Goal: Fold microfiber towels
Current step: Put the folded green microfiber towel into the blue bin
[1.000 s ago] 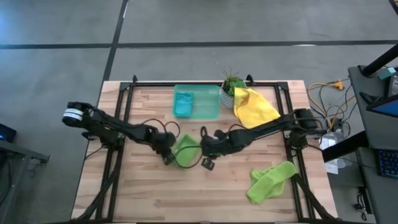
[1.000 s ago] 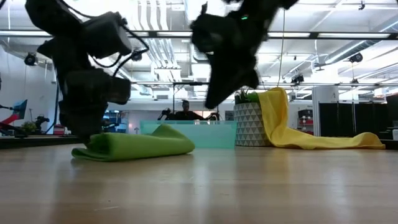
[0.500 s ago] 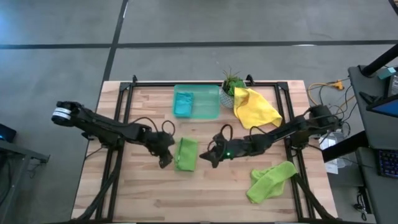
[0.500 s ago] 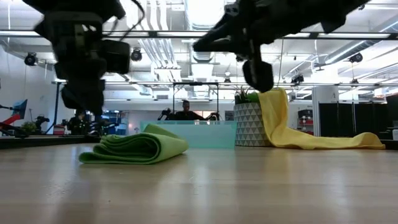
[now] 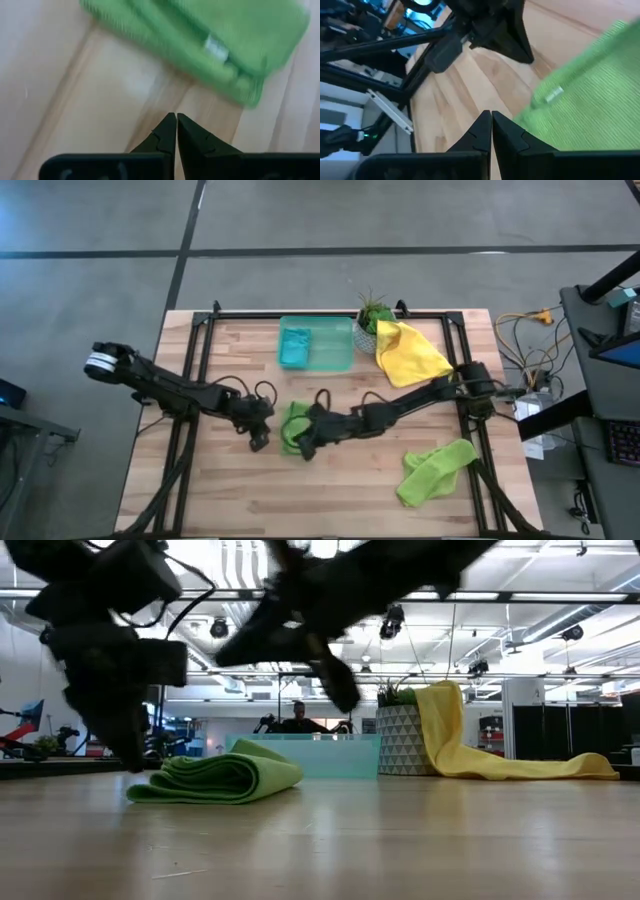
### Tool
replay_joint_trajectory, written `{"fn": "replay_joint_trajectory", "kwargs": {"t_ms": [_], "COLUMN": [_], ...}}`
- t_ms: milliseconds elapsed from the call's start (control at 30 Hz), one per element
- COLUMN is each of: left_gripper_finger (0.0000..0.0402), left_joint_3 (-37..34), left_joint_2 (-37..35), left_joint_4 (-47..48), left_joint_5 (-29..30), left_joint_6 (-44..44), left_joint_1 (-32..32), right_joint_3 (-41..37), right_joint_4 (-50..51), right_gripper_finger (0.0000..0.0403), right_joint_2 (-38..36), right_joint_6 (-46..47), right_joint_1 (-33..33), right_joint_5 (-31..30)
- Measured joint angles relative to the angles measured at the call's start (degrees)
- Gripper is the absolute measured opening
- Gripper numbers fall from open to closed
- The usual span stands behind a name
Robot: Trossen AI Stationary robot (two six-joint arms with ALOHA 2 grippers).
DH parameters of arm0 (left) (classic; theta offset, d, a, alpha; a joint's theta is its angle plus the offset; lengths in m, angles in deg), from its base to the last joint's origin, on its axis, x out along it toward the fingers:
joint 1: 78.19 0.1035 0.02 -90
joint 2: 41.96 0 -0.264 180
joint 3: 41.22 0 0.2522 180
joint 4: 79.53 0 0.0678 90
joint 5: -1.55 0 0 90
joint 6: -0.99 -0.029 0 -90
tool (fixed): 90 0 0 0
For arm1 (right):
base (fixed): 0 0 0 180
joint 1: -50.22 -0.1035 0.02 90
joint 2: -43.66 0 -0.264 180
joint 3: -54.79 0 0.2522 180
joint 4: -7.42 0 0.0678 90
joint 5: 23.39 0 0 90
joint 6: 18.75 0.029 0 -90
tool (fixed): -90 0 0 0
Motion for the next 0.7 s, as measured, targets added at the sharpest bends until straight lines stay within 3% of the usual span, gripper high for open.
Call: {"fn": "replay_joint_trajectory", "kwargs": {"t_ms": [133,267,400,700], "left_gripper_finger": [0.0000,0.0000,0.0000,0.0000], "left_joint_3": [-4.17,-8.80,-10.28,-9.71], "left_joint_2": [-1.18,-3.00,-3.19,-1.62], "left_joint_4": [-5.68,-14.80,-17.42,-18.56], "left_joint_5": [-0.47,-0.45,1.23,7.04], "left_joint_6": [0.07,4.13,6.11,6.10], "left_joint_1": [-2.45,-5.37,-6.13,-6.10], "right_joint_3": [7.32,8.21,4.32,-4.79], "right_joint_4": [11.38,17.53,17.36,14.01], "right_gripper_finger": [0.0012,0.0030,0.0066,0.0186], "right_joint_2": [3.48,3.40,0.52,0.13], "right_joint_6": [0.53,4.33,10.92,28.21], "right_joint_1": [-0.09,-0.17,-0.07,1.12], "right_joint_5": [0.37,-2.49,-5.91,-3.62]}}
